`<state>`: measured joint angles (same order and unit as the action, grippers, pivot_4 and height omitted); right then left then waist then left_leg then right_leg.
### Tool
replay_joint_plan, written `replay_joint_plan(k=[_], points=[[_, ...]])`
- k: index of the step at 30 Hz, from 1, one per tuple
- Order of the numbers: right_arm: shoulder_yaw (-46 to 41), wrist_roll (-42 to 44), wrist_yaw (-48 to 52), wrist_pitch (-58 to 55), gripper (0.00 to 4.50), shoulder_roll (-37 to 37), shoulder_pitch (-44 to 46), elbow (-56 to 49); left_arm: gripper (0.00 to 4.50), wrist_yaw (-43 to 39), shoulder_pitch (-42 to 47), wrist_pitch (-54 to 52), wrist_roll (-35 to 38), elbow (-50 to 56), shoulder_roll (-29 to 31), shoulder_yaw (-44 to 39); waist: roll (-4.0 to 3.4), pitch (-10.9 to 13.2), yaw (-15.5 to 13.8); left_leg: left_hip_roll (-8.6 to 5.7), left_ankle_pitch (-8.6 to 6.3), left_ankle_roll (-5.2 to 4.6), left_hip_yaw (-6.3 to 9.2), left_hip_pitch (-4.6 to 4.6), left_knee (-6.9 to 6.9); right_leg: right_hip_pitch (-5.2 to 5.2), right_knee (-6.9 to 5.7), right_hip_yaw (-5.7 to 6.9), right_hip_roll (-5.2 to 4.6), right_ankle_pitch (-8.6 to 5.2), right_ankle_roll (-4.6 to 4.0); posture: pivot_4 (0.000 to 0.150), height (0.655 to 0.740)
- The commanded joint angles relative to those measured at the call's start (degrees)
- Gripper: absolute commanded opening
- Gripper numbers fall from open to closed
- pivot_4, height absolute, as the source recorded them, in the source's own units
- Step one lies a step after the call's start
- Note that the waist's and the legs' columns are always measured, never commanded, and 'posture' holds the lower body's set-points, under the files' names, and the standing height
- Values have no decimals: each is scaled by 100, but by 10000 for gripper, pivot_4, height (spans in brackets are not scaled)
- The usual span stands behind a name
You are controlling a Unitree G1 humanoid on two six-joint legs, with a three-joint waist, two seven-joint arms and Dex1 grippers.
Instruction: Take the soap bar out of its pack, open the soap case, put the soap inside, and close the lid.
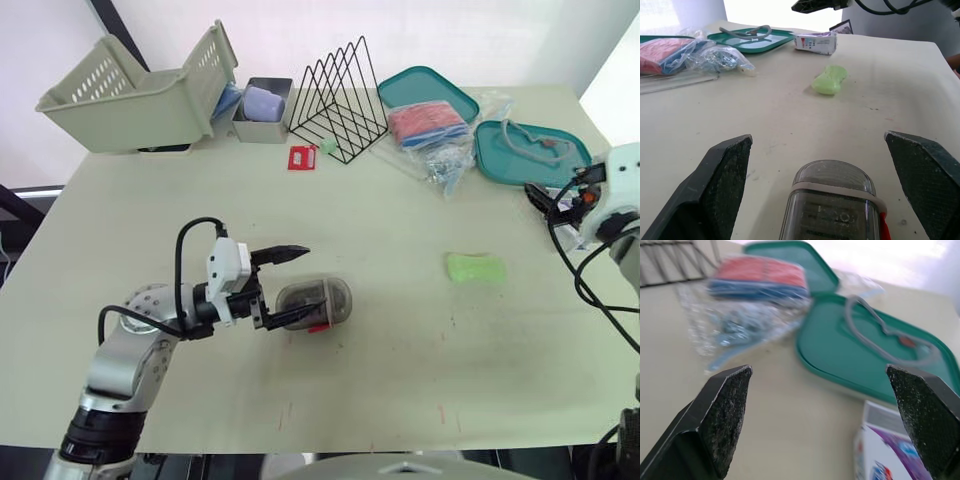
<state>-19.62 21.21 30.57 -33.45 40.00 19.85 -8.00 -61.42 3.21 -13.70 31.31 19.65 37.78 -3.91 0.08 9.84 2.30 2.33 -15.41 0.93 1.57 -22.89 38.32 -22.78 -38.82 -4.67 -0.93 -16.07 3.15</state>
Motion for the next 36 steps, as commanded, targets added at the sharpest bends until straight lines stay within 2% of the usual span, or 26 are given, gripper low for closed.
replay_joint_plan(k=[1,7,17,22,28,36], points=[[-188,188,718,757,44605,128,-178,121,45000,-11,28,37,71,103,4,-46,0,0,-5,0,0,0,0,0,0,0,0,0,0,0,0,1500,7400],[-215,670,2685,1919,44605,417,-390,991,45000,-95,43,47,11,65,77,-17,1,1,1,0,0,0,-1,2,1,1,-1,0,-1,0,0,1500,7400],[668,610,5672,3428,44605,795,-304,2185,45000,-315,168,152,-187,-117,198,54,1,1,2,1,0,0,0,6,1,4,-2,1,0,0,0,1500,7400],[939,658,6170,3660,44605,790,-153,2464,45000,-385,184,97,-157,-101,248,32,2,2,-1,1,0,0,2,6,4,5,-3,3,-1,0,0,1500,7400],[1274,889,6193,3863,44605,951,-99,2527,45000,-440,133,130,-240,-118,377,60,2,2,-1,1,0,0,4,8,3,5,-3,4,-1,0,-1,1500,7400],[1327,890,6193,4029,44605,963,20,2731,45000,-618,146,449,-894,-427,832,211,2,2,-4,1,0,0,3,8,4,6,-3,4,-2,0,-1,1500,7400]])
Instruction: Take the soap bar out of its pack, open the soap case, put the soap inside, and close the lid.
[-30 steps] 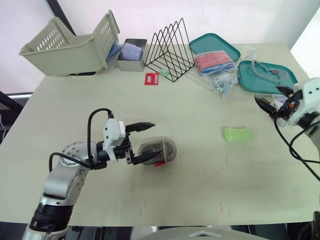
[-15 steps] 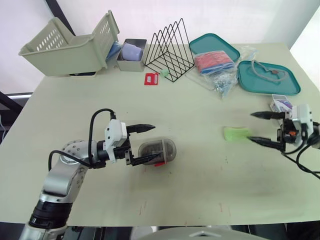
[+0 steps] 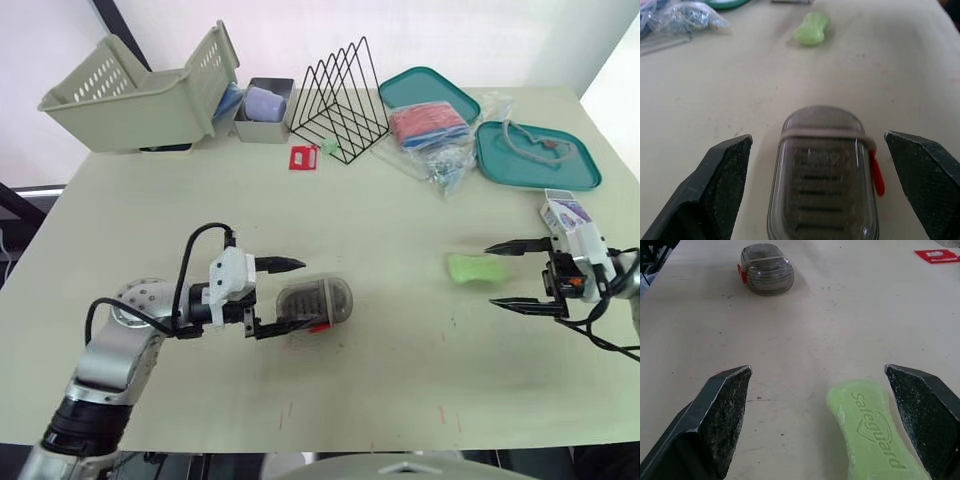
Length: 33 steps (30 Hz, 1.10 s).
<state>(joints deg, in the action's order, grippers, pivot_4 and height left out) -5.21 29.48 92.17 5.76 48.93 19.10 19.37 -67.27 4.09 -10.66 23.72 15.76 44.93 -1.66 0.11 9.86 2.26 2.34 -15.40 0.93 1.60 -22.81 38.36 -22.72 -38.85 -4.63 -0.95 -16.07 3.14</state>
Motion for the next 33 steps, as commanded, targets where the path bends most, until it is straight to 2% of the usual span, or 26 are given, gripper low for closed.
replay_joint_plan(k=[1,23,33], points=[[-116,64,33,113,44605,67,94,-1,45000,-36,98,142,-173,-64,145,0,0,0,0,0,0,0,0,0,0,0,0,0,0,0,0,1500,7400],[-134,16,33,158,44605,-8,148,48,45000,-184,399,-368,-453,-88,552,263,0,0,-2,0,0,0,0,0,0,0,-1,0,-1,0,0,1500,7400],[-59,15,33,153,44605,-47,229,113,45000,16,166,-460,-614,152,467,464,0,0,-5,0,0,0,0,0,0,0,-2,0,-1,0,0,1500,7400]])
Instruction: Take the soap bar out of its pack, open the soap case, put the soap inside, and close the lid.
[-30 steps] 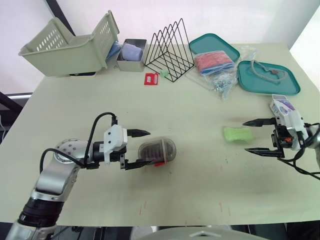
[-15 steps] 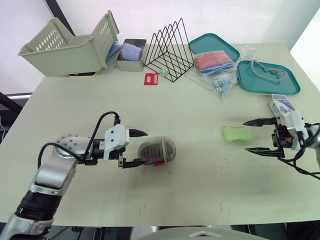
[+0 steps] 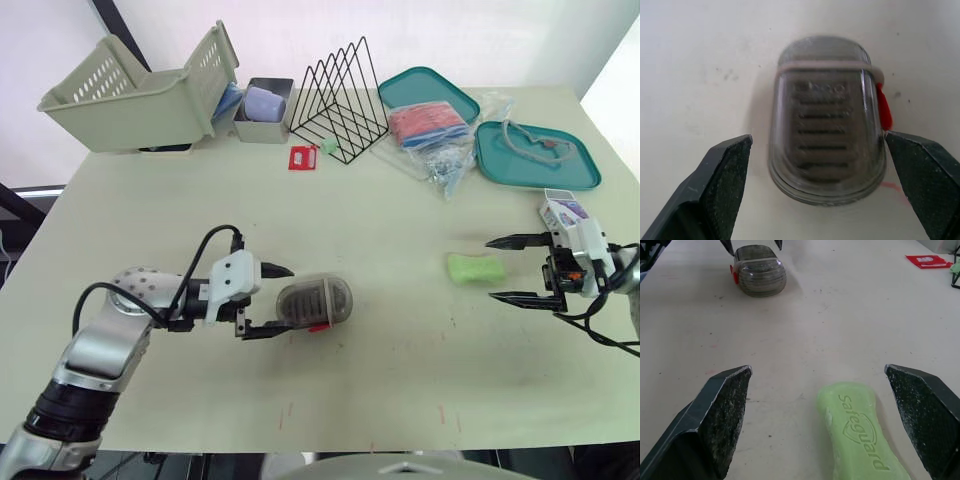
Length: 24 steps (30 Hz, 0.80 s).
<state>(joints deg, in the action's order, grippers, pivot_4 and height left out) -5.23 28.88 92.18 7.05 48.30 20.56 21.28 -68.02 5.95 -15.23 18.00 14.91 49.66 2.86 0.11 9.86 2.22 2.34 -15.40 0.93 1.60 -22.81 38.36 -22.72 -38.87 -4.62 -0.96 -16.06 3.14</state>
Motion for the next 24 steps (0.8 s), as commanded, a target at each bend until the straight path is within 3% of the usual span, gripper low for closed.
replay_joint_plan(k=[1,24], points=[[-48,89,32,10,44605,19,82,-84,45000,107,-23,7,-54,241,-13,31,0,0,-5,0,0,0,0,0,0,0,0,0,0,0,0,1500,7400],[-394,748,32,127,44605,227,-1309,-452,45000,296,229,711,-460,-335,-307,225,1,0,3,0,0,0,1,2,1,2,-2,0,0,0,0,1500,7400]])
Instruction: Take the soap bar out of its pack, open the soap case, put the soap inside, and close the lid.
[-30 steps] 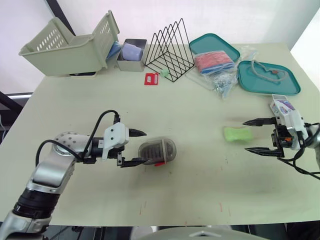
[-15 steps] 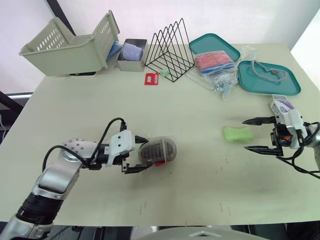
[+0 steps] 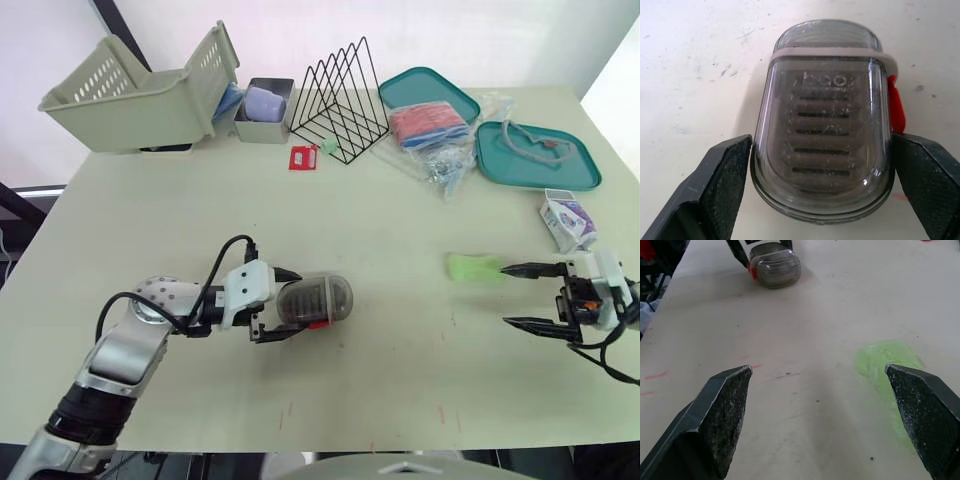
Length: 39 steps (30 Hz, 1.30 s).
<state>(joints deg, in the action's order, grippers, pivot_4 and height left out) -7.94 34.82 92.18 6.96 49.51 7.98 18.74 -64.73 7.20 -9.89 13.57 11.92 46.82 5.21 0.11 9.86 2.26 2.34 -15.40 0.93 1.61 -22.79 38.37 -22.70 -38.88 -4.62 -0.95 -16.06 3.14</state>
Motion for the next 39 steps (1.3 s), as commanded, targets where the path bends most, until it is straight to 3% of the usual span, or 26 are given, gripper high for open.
replay_joint_plan(k=[1,9,13,25,39], points=[[-138,131,32,154,44605,97,-74,-195,45000,-37,124,210,-30,-75,-27,-5,0,0,-3,0,0,0,1,0,0,0,0,1,0,0,0,1500,7400],[-181,22,32,180,44605,73,-95,-159,45000,-145,195,327,-53,-249,-30,42,0,0,-8,0,0,0,1,0,1,1,1,1,0,0,0,1500,7400],[-165,-43,32,188,45000,50,-30,-100,34451,-177,209,425,-130,-364,-46,85,0,0,-9,0,0,0,1,0,1,2,1,1,0,0,0,1500,7400],[-50,-190,32,-39,45000,-7,369,-155,34451,-136,335,873,-193,-594,-95,18,0,0,-26,-1,0,0,1,3,4,8,0,2,-1,0,0,1500,7400],[467,514,-1445,-4364,45000,304,1433,-2353,34451,53,671,1639,-134,-212,-525,-22,0,0,-27,-1,0,0,11,-4,5,5,0,11,-1,0,0,1500,7400]])
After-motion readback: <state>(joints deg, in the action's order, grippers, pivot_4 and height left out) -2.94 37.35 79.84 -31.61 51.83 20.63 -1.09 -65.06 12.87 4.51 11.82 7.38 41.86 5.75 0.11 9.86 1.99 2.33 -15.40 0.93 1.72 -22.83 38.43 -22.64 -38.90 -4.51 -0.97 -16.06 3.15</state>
